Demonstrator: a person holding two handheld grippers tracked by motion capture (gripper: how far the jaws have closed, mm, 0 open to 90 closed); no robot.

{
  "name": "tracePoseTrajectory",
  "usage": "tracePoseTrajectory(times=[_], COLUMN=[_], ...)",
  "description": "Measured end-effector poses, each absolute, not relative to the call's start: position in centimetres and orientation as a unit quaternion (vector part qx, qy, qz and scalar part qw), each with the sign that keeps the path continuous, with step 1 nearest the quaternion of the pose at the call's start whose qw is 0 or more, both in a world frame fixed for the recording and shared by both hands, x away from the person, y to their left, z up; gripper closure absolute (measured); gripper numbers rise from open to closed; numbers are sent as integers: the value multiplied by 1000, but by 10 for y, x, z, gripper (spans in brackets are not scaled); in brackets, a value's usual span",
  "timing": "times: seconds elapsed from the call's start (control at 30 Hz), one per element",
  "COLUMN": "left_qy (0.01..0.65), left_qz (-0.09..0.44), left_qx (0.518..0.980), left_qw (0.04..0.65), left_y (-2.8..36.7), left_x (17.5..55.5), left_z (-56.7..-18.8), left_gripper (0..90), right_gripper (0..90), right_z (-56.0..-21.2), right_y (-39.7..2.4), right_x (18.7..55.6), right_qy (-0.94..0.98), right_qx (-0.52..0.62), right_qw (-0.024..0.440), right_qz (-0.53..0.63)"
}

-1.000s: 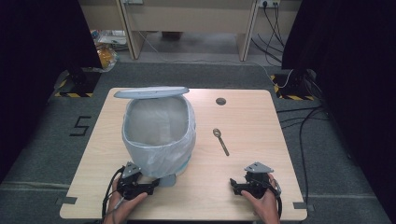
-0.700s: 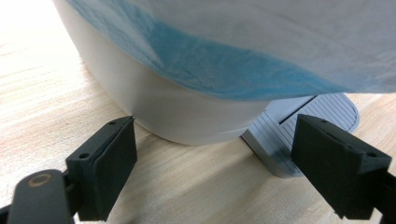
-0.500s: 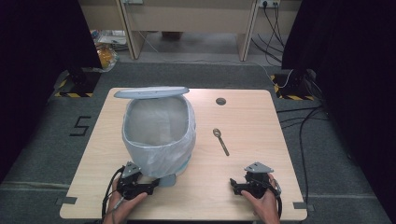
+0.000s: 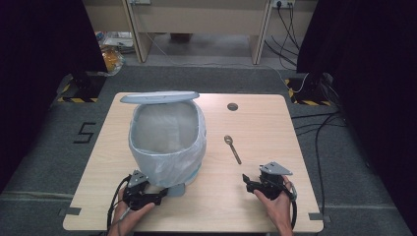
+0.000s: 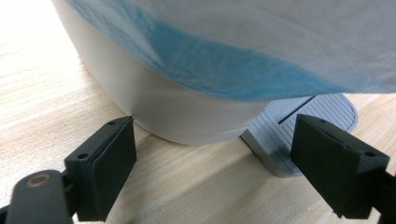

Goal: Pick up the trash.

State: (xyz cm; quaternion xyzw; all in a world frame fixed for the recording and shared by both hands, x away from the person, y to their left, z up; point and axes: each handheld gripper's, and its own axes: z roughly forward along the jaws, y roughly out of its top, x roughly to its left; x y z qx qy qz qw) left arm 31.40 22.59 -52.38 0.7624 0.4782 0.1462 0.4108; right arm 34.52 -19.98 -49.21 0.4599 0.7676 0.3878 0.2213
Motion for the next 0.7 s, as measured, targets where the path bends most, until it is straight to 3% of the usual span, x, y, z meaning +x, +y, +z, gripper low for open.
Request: tracePoseTrajectory(times=[0.4, 0.7], left_qy=[477, 479], left_qz=[147, 147], left_qx=[763, 760], left_qw=[411, 414], left_y=[226, 226], left_x=[314, 314], left_z=[-524, -524], left_gripper=[137, 138], right_gripper=[312, 455], right_z=[-480, -478], right_y=[-185, -166], right_x=[363, 396], right_qy=[768, 771], right_qx=[446, 440], right_qw=[233, 237], right_qz=[398, 395])
